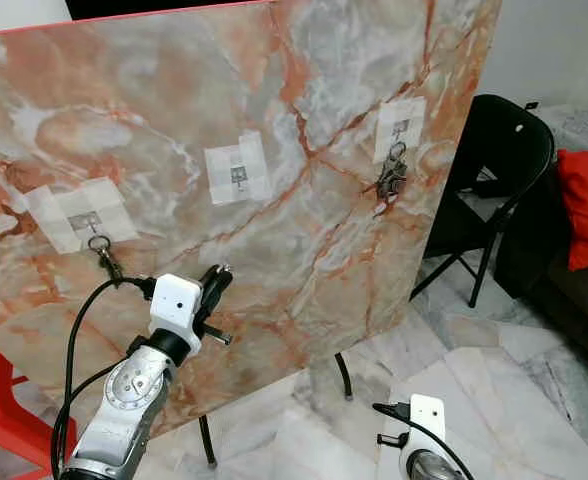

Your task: Hang keys on a hook

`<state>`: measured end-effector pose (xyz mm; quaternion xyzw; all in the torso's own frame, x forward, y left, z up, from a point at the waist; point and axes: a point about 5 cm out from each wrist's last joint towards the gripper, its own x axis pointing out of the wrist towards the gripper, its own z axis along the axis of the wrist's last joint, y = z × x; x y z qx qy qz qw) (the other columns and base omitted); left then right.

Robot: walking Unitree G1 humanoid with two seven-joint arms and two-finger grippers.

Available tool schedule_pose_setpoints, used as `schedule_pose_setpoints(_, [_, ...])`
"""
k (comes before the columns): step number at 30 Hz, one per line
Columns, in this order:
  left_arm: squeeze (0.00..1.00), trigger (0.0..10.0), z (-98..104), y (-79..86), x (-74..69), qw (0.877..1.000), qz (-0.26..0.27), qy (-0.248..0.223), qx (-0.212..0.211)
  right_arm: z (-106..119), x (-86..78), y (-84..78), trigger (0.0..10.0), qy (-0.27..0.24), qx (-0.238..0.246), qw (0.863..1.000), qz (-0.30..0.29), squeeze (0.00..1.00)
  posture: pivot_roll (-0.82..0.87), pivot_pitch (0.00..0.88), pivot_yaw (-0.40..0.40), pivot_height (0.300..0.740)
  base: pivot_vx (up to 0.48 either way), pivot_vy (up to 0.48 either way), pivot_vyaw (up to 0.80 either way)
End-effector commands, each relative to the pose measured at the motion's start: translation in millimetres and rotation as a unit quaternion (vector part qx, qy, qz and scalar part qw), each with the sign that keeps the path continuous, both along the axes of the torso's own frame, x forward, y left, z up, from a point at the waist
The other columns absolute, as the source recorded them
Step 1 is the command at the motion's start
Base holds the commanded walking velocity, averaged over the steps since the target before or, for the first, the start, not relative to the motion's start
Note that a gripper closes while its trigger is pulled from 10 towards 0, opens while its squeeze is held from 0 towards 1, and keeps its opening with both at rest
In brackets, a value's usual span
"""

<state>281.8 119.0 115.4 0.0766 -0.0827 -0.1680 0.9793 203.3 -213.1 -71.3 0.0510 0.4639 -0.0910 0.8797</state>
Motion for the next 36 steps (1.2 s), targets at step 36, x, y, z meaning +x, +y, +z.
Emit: schedule_pose_setpoints(36, [0.0, 10.0, 14, -0.5, -5.9, 0.999, -0.032, -0.033, -0.01, -1, -1.4, -0.6, 10.0, 0.003, -0.001, 1.0, -0.002, 0.0, 0.03, 0.0, -0.029, 0.736, 0.137, 0.0, 0.0])
